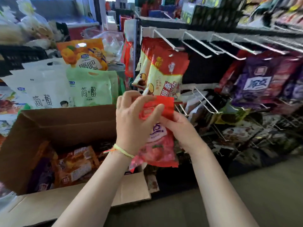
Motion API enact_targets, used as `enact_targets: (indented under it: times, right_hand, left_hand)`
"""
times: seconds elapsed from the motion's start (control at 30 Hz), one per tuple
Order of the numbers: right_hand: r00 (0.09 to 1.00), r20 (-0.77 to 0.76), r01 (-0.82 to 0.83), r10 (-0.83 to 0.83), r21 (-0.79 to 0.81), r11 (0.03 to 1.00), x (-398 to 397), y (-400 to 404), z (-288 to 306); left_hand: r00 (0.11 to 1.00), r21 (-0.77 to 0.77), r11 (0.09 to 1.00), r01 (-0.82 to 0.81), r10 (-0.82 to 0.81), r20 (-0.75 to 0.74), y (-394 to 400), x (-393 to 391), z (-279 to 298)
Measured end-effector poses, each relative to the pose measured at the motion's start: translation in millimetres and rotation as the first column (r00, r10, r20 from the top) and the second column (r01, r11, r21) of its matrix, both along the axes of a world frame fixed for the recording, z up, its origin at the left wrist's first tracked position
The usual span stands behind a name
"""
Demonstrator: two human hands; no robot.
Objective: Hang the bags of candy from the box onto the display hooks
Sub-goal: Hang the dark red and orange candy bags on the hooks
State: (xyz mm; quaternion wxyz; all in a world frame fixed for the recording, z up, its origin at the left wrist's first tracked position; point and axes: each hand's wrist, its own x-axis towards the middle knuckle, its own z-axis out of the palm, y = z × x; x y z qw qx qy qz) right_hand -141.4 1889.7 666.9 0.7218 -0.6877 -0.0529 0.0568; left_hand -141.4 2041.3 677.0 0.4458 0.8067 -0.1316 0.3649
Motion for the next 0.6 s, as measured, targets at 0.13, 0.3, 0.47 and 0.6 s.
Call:
enact_targets:
  times: [0.13,0.3,0.47,0.6]
  right_hand:
    - [0.984,-0.117,0.155,-0.138,0.155,0.976,4,-74,1]
    - [0.963,-0.131,0.261,-0.234,0.255,0.931,18,-179,9]
    - [0.935,-0.018,0.351,-0.353,0.166,0.921,41,-284,19]
    - [0.826,0.248,0.472,-0.506,0.184,0.862,64,-355,24]
  left_hand:
    - [0.999,-0.116,0.993,-0.036,0.039,0.022,-67,13,-8]
    - [0.961,-0.472,0.873,0.121,-0.223,-0.166,-175,30,-2]
    - [0.612,-0.82,0.551,0.153,-0.705,-0.359,-284,59,15]
    - [0.643,-0.875,0.48,0.073,-0.693,-0.326,-361,80,22]
